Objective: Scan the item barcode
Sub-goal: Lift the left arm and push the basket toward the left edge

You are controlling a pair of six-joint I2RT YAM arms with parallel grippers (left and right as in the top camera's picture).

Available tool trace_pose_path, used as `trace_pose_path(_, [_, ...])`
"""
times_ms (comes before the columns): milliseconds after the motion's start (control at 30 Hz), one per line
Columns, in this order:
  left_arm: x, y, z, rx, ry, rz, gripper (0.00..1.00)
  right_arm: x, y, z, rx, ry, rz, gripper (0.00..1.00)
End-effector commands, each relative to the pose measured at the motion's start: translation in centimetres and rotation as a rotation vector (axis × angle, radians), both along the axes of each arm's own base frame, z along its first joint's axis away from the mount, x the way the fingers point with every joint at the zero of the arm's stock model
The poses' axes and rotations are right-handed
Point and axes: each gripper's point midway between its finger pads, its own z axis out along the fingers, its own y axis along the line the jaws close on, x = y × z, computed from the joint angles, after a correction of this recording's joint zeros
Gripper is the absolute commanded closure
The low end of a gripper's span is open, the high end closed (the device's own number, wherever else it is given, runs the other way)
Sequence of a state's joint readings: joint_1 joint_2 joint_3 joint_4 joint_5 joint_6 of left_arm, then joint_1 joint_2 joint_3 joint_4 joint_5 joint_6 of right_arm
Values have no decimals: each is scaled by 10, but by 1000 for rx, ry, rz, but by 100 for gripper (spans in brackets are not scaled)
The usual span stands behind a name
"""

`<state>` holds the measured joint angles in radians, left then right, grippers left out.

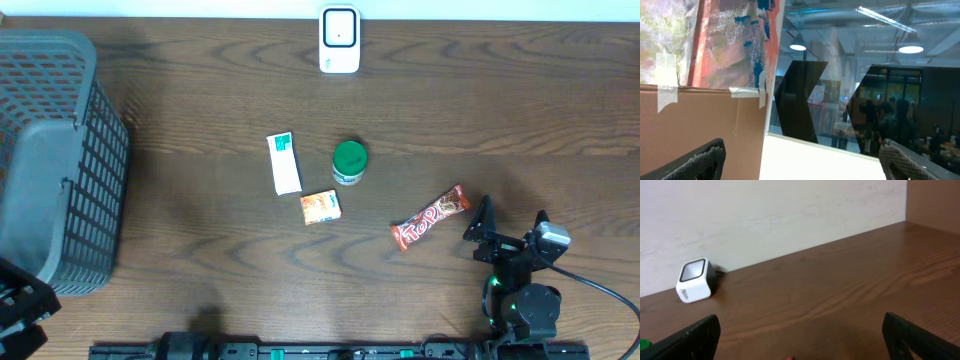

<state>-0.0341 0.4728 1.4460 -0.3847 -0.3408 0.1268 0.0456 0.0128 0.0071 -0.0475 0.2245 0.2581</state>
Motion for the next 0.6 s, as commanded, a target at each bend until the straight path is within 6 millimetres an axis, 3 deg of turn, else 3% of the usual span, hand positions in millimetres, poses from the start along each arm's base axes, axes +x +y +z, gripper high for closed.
trace_pose_path(0, [-9, -2, 1, -4, -23, -15, 2, 0, 1, 0, -13, 2, 6, 1])
trace_pose_path(200, [-42, -1, -3, -9, -82, -22, 2, -1, -4, 0, -15, 1, -29, 1])
trace_pose_path(300, [-52, -1, -20, -16, -67, -25, 2, -1, -5, 0, -14, 2, -31, 1])
trace_pose_path(433, [-41, -1, -52, -35, 9, -35, 2, 0, -1, 8, 21, -37, -8, 1])
trace_pose_path(567, [-11, -2, -85, -35, 108, -34, 2, 2, 47, 2, -32, -8, 270, 1])
